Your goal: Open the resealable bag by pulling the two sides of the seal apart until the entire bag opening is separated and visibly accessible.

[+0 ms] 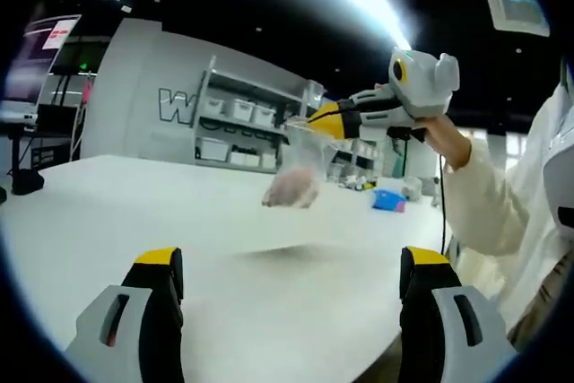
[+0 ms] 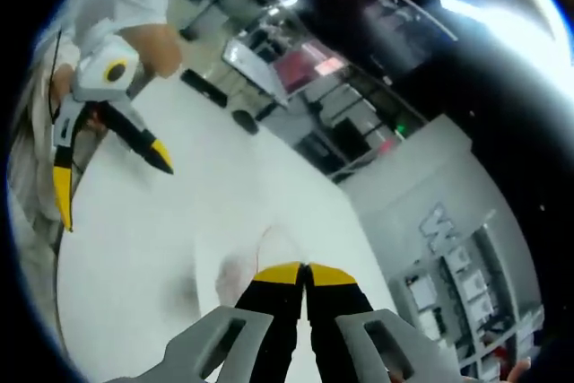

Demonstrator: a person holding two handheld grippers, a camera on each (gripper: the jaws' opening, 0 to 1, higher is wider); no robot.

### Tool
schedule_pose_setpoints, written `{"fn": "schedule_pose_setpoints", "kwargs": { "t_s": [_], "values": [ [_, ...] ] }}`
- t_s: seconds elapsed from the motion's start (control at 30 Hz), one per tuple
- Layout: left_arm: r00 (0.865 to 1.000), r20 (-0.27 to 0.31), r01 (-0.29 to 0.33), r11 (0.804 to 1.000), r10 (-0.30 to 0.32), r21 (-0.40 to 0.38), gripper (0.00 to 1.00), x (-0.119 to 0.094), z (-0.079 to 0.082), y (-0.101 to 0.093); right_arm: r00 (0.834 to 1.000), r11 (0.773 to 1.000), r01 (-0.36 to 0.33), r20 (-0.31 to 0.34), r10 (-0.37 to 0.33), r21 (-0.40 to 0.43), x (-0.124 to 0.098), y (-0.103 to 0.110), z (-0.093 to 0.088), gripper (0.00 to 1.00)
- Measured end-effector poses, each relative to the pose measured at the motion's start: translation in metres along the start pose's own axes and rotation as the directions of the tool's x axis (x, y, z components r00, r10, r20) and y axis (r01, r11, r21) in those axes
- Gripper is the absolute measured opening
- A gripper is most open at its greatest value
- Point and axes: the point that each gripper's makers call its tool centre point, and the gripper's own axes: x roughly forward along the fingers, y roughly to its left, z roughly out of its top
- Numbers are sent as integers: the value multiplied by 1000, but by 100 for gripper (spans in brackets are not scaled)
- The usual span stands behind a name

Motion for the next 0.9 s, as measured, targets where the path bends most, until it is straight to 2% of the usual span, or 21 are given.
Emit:
{"fn": "schedule_pose_setpoints", "kwargs": {
  "t_s": [0.23, 0.9],
  "values": [
    [1000, -1, -5, 1000, 5, -1, 100, 1, 0, 1, 1000, 1000, 10, 4, -10, 3, 10, -10, 0, 0],
    [1000, 0, -28, 1000, 28, -2, 100, 0, 1, 9, 999, 1000, 18, -29, -18, 1, 42, -31, -16, 0]
  ]
}}
